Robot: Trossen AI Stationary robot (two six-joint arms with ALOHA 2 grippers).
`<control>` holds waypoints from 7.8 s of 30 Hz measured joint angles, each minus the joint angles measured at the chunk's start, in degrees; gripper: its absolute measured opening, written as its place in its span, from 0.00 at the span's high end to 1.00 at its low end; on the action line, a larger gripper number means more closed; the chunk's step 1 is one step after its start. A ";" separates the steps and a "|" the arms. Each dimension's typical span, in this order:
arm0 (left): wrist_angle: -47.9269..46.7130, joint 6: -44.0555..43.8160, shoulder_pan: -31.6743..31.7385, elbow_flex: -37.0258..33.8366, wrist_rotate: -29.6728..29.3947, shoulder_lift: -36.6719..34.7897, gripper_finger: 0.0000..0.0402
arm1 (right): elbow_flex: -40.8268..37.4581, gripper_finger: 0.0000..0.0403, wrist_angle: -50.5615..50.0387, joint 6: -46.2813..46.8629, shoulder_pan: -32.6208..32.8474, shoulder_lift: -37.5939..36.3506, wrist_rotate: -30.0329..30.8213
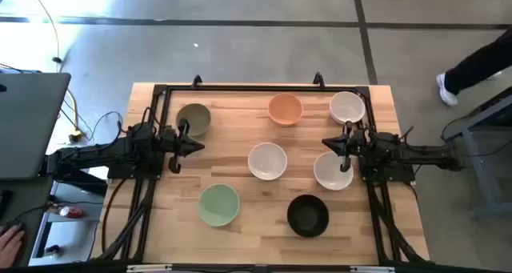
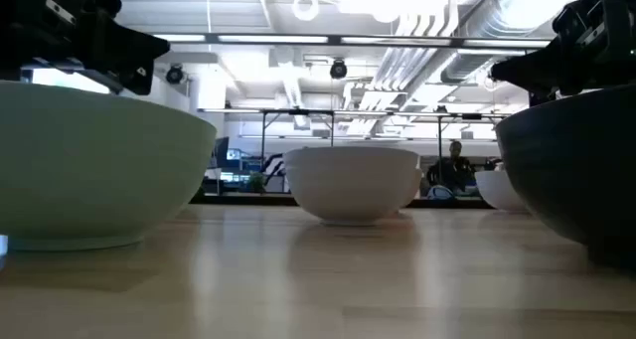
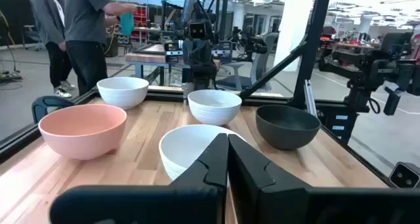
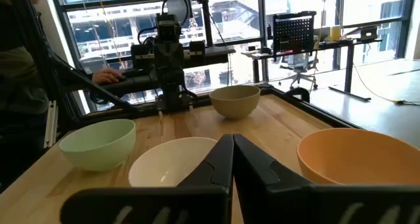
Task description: Nest bowls inside each other
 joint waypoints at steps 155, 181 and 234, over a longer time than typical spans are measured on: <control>11.24 -12.05 -0.02 0.00 -5.78 0.78 1.00 | 0.01 1.00 3.00 10.42 -0.09 -0.02 1.18; -6.41 -11.57 -0.06 12.90 -6.08 13.35 0.78 | 8.50 1.00 -3.15 17.35 -0.04 0.00 -1.77; -43.25 -8.55 0.00 25.20 -37.20 37.66 0.76 | 8.64 1.00 -2.98 20.82 -0.03 0.00 -3.61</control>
